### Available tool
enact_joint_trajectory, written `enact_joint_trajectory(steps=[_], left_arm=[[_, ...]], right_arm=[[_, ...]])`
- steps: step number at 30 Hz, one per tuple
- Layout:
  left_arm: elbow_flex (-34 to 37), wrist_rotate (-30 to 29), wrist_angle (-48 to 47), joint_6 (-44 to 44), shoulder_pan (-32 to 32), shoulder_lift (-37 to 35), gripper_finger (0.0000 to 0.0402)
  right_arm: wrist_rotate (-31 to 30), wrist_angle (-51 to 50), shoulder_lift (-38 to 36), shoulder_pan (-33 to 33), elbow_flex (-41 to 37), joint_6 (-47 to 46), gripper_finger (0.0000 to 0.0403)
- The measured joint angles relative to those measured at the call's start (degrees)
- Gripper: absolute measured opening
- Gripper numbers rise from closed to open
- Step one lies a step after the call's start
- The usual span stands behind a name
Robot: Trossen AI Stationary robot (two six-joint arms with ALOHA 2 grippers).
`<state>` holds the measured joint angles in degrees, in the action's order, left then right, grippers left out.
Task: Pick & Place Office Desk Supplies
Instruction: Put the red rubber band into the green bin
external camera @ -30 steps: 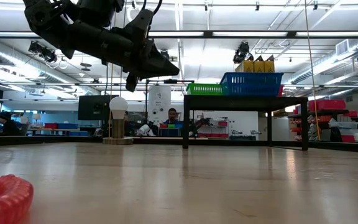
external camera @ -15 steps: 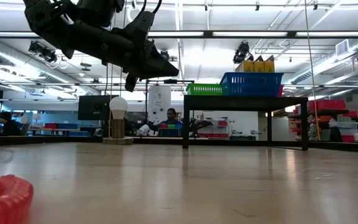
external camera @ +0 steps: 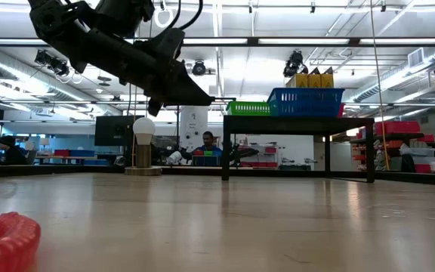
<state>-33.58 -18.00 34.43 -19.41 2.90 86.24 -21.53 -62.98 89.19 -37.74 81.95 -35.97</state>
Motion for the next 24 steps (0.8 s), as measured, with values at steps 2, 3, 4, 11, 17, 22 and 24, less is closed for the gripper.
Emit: enact_joint_trajectory(steps=[2, 3, 4, 11, 17, 22, 24], left_arm=[[0.0, 0.0, 0.02, 1.14, 0.0, 0.0, 0.0007], [0.0, 0.0, 0.0, 1.86, 0.0, 0.0, 0.0007], [0.0, 0.01, 0.02, 2.28, -0.05, 0.0, 0.0007], [0.0, 1.5, 0.08, 1.76, -1.13, 0.0, 0.0007], [0.0, 1.49, 1.18, 1.35, -1.51, 0.0, 0.0007], [0.0, 1.14, 1.16, -0.17, -1.38, 0.0, 0.0007], [0.0, 1.05, 1.16, -1.21, -1.38, 0.0, 0.0007]], right_arm=[[-3.01, 0.12, -0.02, 3.49, 2.19, 2.4, 0.0], [-4.22, 0.09, -0.02, 5.46, 3.42, 4.03, 0.0], [-5.24, 0.12, -0.02, 7.42, 4.72, 5.64, 0.0], [-10.34, 0.6, -0.04, 22.84, 16.25, 14.88, 0.0], [-10.56, 9.07, -0.04, 38.41, 24.33, 25.01, 0.0], [-4.38, 15.84, -0.07, 51.37, 25.47, 34.76, 0.0], [-0.73, 17.35, 0.5, 55.93, 25.54, 36.66, 0.0]])
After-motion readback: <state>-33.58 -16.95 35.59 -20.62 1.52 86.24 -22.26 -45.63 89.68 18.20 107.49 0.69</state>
